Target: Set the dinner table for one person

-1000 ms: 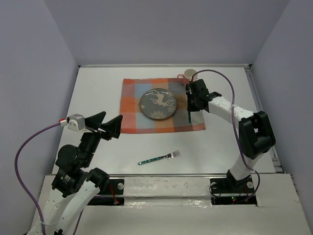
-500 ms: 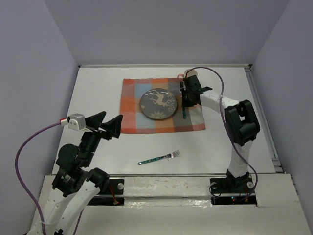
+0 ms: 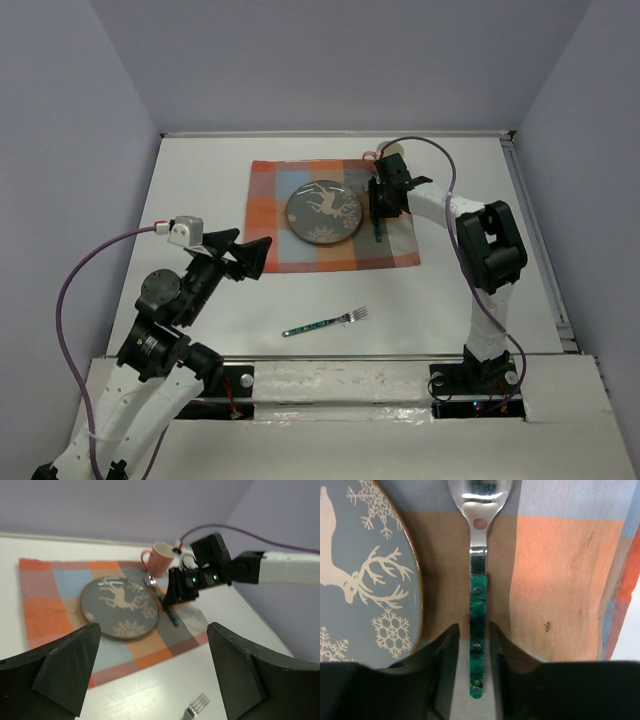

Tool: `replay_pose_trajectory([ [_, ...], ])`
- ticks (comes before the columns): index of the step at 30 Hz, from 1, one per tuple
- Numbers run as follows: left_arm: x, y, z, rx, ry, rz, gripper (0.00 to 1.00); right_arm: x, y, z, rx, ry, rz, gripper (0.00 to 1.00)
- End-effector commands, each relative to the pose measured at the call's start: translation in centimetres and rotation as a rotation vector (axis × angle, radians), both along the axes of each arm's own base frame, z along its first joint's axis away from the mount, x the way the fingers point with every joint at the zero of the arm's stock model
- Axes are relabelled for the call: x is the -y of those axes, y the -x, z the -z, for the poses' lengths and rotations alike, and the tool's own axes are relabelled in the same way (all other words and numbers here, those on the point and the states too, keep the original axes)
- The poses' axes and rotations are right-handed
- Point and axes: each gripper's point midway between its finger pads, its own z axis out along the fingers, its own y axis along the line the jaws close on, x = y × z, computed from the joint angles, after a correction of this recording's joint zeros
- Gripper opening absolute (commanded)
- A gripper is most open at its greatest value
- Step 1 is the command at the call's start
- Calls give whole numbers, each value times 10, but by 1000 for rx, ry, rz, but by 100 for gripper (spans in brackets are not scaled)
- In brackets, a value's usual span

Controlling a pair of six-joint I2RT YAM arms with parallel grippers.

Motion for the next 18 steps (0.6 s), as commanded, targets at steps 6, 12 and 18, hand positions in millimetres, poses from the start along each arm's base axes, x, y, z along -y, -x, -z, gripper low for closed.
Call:
replay_pose_trajectory([
  [6, 57, 24, 52, -373, -126, 341, 99, -5, -3, -46, 97, -79, -5, 52],
  [12, 65, 48, 131, -698, -234, 449, 99, -13, 26, -101, 191, -215, -65, 52],
  [18, 74, 56, 181, -838, -404, 442, 99, -11, 64, -129, 256, -304, -111, 52],
])
